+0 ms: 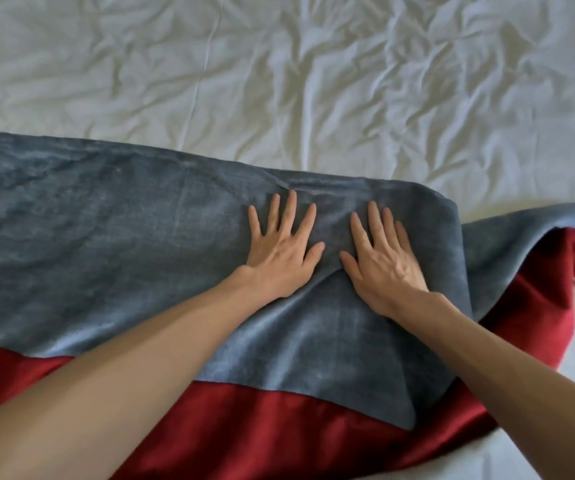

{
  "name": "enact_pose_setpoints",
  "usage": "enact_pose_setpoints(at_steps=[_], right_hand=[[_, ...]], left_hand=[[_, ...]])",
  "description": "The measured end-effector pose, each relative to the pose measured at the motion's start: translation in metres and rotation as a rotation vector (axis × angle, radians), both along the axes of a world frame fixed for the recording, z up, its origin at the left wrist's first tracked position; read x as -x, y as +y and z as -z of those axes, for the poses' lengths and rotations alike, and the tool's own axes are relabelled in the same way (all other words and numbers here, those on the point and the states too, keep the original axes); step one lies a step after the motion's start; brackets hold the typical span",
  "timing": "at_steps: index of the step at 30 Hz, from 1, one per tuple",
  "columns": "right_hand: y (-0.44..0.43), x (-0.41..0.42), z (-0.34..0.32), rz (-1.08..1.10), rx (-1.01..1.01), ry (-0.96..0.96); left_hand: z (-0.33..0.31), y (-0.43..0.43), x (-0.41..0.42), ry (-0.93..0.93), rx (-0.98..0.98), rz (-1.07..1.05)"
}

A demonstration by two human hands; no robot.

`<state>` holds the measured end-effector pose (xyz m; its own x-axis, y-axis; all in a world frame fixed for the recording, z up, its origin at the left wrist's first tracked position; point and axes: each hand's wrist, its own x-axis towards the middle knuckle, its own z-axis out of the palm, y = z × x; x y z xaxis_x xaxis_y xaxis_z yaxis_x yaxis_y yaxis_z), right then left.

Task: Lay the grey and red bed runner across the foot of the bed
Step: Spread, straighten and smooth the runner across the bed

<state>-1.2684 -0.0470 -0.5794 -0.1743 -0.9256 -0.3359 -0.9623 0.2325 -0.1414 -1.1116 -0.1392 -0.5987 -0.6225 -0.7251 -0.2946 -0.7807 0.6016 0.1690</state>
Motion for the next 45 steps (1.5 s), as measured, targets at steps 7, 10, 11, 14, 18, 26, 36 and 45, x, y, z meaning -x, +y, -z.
enact_pose_setpoints(at_steps=[7, 10, 11, 14, 18, 26, 36, 45], right_hand=[[0.050, -0.011, -0.018, 0.049, 0.241, -0.181], [0.071, -0.018, -0.022, 0.063, 0.272, -0.196], [0.079, -0.021, -0.023, 0.061, 0.276, -0.193], [0.107, -0.029, -0.029, 0.062, 0.296, -0.186], [0.148, -0.041, -0.039, 0.037, 0.361, -0.174], [0.250, -0.038, -0.047, 0.239, 0.418, -0.103], [0.274, -0.021, -0.044, -0.036, 0.218, 0.191], [0.332, -0.035, -0.060, -0.038, 0.206, 0.051]], left_hand=[[-0.018, 0.045, -0.005, 0.156, 0.062, 0.057], [-0.023, 0.068, -0.012, 0.217, 0.092, 0.115], [-0.025, 0.077, -0.015, 0.224, 0.094, 0.140], [-0.032, 0.110, -0.029, 0.238, 0.055, 0.210], [-0.046, 0.159, -0.055, 0.312, -0.002, 0.215], [-0.046, 0.251, -0.069, 0.408, 0.008, 0.228], [-0.039, 0.291, -0.039, 0.391, 0.082, 0.099], [-0.047, 0.327, -0.052, 0.393, 0.041, 0.178]])
